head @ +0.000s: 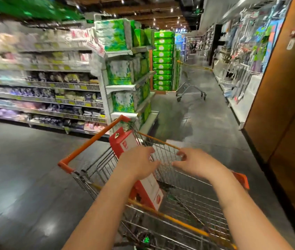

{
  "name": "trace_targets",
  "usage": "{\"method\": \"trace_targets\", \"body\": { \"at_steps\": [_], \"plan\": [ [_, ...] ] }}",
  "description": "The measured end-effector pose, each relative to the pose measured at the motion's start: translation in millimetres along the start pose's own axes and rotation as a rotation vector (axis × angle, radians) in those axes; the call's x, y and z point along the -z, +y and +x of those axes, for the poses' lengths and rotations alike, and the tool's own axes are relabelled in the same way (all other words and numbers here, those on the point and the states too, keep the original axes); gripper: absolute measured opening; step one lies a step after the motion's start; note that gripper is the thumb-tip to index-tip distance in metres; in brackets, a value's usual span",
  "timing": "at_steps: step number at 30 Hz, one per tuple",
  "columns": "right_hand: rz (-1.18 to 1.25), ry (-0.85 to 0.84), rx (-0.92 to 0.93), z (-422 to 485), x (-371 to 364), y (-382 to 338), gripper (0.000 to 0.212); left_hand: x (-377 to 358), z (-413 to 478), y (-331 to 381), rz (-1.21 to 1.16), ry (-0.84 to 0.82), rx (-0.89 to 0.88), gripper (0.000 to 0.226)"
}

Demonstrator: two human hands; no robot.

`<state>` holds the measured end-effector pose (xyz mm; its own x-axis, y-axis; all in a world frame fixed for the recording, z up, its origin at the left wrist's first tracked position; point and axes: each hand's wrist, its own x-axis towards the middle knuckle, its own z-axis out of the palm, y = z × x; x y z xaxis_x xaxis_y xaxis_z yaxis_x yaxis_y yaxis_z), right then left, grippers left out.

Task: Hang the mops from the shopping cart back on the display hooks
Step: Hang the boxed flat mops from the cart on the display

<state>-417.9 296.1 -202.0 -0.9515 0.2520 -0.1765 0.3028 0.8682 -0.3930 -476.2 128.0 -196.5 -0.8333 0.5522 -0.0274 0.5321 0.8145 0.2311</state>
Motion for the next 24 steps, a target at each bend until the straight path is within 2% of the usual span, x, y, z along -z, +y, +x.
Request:
{"method": "trace_targets", "body": {
  "at_steps": [7,16,24],
  "plan": [
    [-0.055,-0.035,0.178,99.3,4.5,-20.0,0.054,-2.4,67.9,-31.5,-0.025,0.084,0.214,0.052],
    [-0.043,-0.17,0.188,202.6,-22.0,-48.0,0.051,-40.6,148.6,-97.5,-0.067,0.12,0.449,0.047],
    [-0.099,-0.173,0.137,242.5,-37.9,-62.8,0.052,-57.3,189.6,-130.9,-0.015,0.1,0.418,0.05]
  ]
}}
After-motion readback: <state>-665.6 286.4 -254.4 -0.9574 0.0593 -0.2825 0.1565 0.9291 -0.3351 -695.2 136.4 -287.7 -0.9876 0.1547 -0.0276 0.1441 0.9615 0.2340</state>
